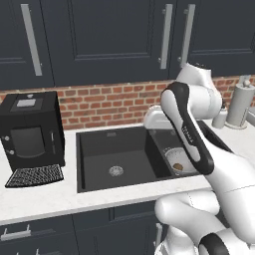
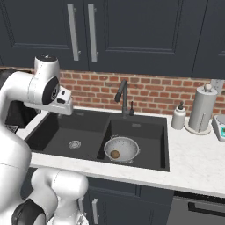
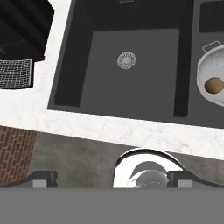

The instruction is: Put the colander in the sink, put the kiwi in the colander, and turn on the sink faucet and pour water over the colander.

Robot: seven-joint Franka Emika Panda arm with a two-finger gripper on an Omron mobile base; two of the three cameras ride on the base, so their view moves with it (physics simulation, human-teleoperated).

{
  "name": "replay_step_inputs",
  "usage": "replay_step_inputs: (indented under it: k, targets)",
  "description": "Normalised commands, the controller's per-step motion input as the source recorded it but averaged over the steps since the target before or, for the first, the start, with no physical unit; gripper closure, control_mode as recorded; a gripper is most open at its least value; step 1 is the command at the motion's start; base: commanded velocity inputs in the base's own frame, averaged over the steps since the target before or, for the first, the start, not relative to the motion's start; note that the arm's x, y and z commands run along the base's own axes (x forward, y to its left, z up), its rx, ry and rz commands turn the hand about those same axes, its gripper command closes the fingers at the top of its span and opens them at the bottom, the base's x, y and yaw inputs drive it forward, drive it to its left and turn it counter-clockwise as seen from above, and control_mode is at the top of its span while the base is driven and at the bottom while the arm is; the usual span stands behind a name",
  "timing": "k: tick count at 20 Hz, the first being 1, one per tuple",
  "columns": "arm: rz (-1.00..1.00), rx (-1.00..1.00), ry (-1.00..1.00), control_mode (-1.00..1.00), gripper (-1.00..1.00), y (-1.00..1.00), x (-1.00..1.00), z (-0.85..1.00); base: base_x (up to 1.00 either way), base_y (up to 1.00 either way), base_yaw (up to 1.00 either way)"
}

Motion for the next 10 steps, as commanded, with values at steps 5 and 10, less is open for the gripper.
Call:
replay_step_inputs:
  k: [5, 10]
  targets:
    - [0.0, 0.0, 0.0, 1.0, -1.0, 0.0, 0.0, 0.0, 0.0, 0.07, 0.02]
    - [0.0, 0.0, 0.0, 1.0, -1.0, 0.0, 0.0, 0.0, 0.0, -0.09, 0.0]
